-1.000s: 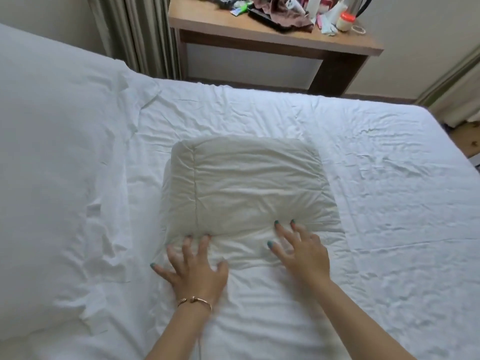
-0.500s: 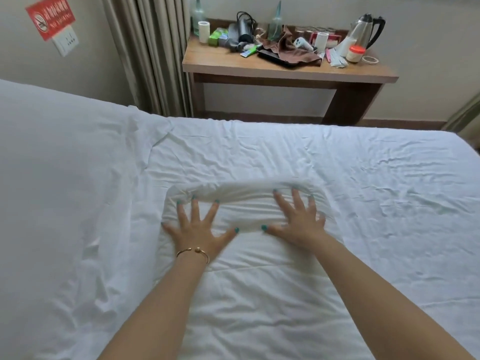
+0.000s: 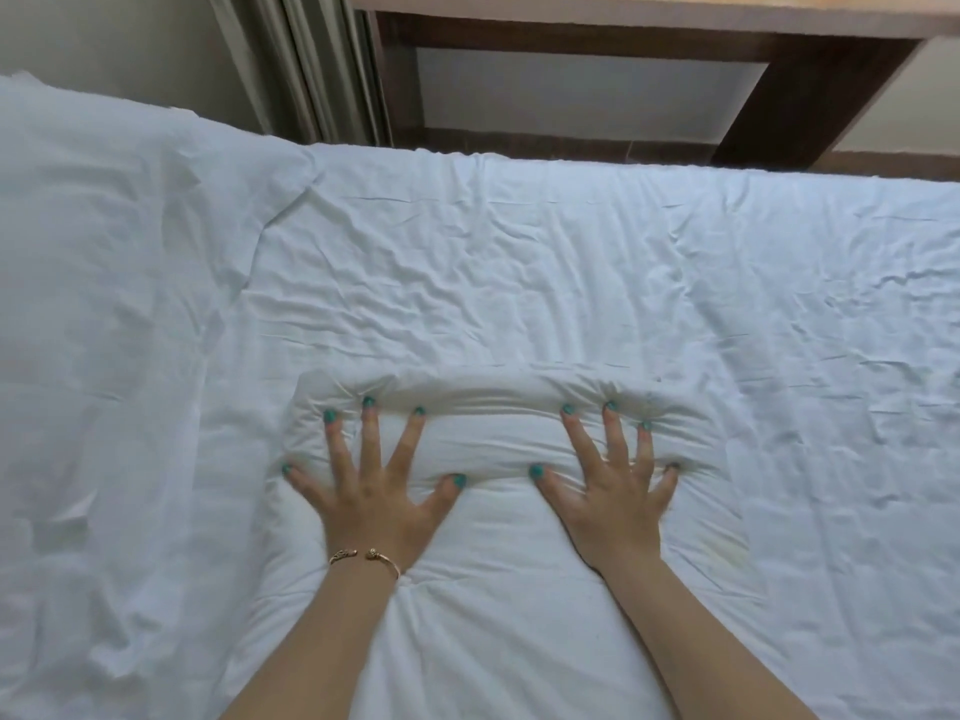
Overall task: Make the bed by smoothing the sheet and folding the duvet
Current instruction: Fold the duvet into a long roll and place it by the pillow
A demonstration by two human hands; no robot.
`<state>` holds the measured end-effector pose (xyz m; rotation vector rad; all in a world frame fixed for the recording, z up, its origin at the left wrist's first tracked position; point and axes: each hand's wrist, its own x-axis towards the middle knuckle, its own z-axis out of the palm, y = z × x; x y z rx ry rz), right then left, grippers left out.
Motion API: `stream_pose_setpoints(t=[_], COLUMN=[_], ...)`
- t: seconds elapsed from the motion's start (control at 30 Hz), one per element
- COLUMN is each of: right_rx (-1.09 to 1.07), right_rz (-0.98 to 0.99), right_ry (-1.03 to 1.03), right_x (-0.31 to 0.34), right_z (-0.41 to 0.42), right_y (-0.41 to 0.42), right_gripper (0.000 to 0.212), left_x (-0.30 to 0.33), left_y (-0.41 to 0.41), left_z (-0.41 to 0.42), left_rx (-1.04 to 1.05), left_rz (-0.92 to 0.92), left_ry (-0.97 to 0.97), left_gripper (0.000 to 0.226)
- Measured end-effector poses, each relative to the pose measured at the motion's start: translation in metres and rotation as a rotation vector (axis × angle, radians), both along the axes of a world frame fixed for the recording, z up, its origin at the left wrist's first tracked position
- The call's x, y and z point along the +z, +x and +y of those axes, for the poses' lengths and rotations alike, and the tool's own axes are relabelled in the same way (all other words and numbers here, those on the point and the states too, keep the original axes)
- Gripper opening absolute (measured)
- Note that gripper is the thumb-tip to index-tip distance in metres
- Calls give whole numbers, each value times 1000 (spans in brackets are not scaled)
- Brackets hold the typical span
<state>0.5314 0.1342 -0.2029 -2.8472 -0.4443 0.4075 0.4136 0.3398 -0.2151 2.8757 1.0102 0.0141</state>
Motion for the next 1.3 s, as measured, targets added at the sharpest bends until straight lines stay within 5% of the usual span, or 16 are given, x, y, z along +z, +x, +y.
stream_pose_setpoints(t=[0.33, 0.43, 0.53, 0.8, 1.03, 1.3], right_rx=[-28, -62, -132, 139, -86, -107], right_rz=[106, 185, 33, -45, 3, -29], right_ry=[209, 382, 456, 1, -150, -94], right_x=[-7, 13, 39, 95, 82, 63], right_z=[-4, -17, -32, -95, -163, -163], right_y=[15, 16, -11, -213, -338, -348], right_gripper=[69, 64, 65, 62, 77, 68], left_x=[-1, 32, 80, 122, 107, 69], left_y=[22, 22, 1, -180, -286, -283], left_z=[11, 9, -14, -194, -180, -167], left_rx=[-4, -31, -24, -121, -59, -109], left_rz=[43, 173, 227, 63, 179, 114], left_ry=[-25, -120, -25, -164, -167, -181], left_gripper=[81, 82, 72, 65, 83, 80])
